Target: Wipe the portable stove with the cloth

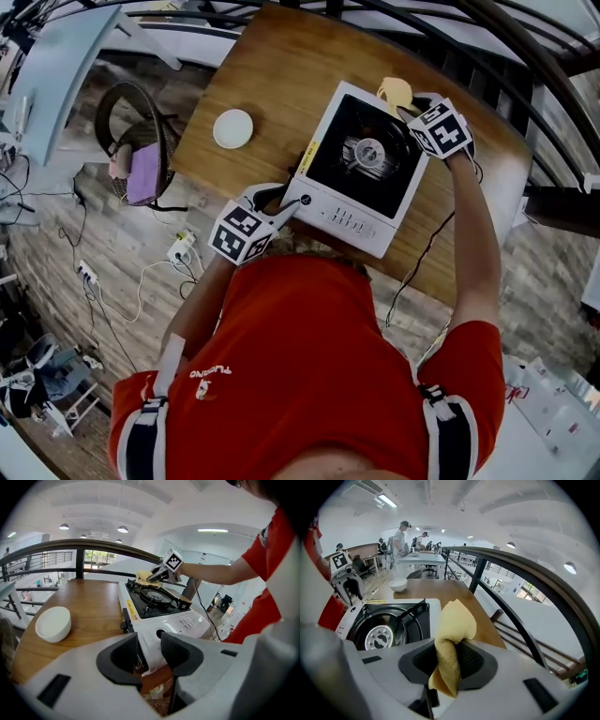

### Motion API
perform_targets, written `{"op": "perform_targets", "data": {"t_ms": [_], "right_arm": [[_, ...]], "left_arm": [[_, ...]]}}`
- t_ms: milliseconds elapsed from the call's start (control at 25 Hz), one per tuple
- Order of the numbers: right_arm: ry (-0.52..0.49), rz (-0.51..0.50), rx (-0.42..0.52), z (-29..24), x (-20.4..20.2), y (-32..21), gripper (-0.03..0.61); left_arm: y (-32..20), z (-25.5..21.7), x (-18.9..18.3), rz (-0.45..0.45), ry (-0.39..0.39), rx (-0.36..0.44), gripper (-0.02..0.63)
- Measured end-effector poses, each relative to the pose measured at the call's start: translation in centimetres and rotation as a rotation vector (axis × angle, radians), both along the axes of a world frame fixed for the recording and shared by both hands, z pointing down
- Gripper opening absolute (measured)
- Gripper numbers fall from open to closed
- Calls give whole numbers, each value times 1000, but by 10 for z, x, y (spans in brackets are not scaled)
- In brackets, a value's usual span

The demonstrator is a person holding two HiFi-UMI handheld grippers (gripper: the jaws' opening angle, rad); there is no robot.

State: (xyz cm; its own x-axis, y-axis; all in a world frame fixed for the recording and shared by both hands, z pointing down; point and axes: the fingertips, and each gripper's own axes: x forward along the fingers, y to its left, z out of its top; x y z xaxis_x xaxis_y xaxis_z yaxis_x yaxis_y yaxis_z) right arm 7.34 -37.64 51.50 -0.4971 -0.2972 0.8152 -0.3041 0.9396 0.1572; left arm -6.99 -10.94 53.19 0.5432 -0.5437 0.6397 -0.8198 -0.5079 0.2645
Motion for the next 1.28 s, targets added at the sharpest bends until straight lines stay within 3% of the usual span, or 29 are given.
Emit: {"op": "perform_targets", "data": {"t_ms": [760, 1280], "right_arm": [[-46, -119, 5, 0, -134, -14, 112], [50, -227, 52, 0, -176, 6, 112]], "left_arm": [[-1, -2, -3, 14, 18, -9, 150], [0, -4, -2, 33, 22, -15, 147]]}}
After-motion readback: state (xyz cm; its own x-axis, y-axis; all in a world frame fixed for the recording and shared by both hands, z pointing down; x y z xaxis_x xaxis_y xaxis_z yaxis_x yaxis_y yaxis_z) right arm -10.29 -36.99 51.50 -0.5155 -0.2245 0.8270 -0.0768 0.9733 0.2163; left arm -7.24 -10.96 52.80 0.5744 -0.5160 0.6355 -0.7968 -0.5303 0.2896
